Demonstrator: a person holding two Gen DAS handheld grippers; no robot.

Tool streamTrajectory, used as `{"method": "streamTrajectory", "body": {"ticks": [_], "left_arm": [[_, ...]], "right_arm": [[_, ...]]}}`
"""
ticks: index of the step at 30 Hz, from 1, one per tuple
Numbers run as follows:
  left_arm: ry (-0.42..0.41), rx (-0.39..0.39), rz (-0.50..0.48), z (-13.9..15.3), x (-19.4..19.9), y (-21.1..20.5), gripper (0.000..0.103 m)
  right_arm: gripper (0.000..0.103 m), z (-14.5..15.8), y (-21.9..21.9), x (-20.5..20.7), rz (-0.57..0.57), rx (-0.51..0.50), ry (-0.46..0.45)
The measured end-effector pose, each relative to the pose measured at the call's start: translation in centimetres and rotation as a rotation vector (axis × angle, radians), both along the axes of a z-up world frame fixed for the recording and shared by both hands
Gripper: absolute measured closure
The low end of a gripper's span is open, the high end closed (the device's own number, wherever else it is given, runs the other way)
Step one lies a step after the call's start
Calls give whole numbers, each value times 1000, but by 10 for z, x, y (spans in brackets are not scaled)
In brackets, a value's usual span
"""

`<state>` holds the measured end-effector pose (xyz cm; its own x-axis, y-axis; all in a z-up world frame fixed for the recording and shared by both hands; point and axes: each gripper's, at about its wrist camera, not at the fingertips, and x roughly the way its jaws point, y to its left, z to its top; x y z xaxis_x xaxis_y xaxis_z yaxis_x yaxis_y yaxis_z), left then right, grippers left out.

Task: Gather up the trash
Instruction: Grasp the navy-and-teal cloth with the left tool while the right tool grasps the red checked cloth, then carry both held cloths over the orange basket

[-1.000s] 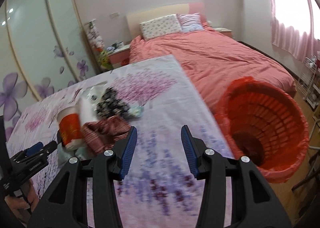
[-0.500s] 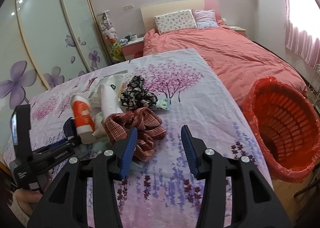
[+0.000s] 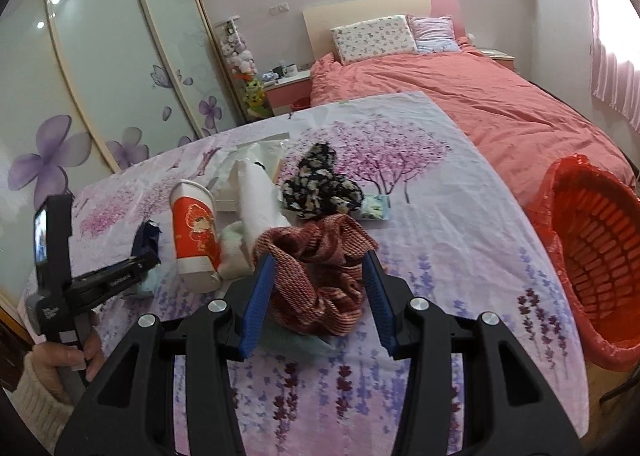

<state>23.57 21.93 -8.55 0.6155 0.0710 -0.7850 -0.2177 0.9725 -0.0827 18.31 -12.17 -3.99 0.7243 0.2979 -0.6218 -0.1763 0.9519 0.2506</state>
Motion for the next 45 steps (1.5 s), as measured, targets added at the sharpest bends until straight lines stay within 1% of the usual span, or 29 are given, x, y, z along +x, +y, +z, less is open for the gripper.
{"method": "streamTrajectory", "body": {"ticks": [2,8,10,11,13,14,15,16,20,26,35,39,45], "left_arm": [[-16,8,-4,-1,-2,0,66],[-14,12,3,-2,0,-1,64],[-13,14,2,-2,0,-2,63],[-12,17,1,-2,0,-2,63],[-8,27,-3,-2,1,-4,61],[-5,32,-4,-3,1,-5,61],[-4,36,-5,-3,1,-5,61],[-2,41,-6,-3,2,-6,61],[-5,42,-7,-3,2,-6,63],[-19,0,-17,1,1,-2,68],[-55,27,-43,20,-8,-9,70],[-84,27,-47,37,-14,-12,70],[-150,36,-95,77,-25,-35,70]], "right_arm": [[56,1,3,0,10,7,-3],[56,-1,14,4,31,-9,4],[57,-4,18,6,34,-29,9],[59,-5,22,7,34,-48,10],[86,-10,25,11,35,-85,26],[88,-11,24,14,29,-87,38],[92,-11,21,15,21,-77,41],[93,-10,16,16,10,-67,39],[94,8,-5,14,-34,-39,-6],[94,28,-31,8,-85,-33,-59],[94,32,-46,-2,-102,-18,-75],[94,35,-51,-6,-103,-16,-84],[94,47,-59,-13,-113,3,-115]]}}
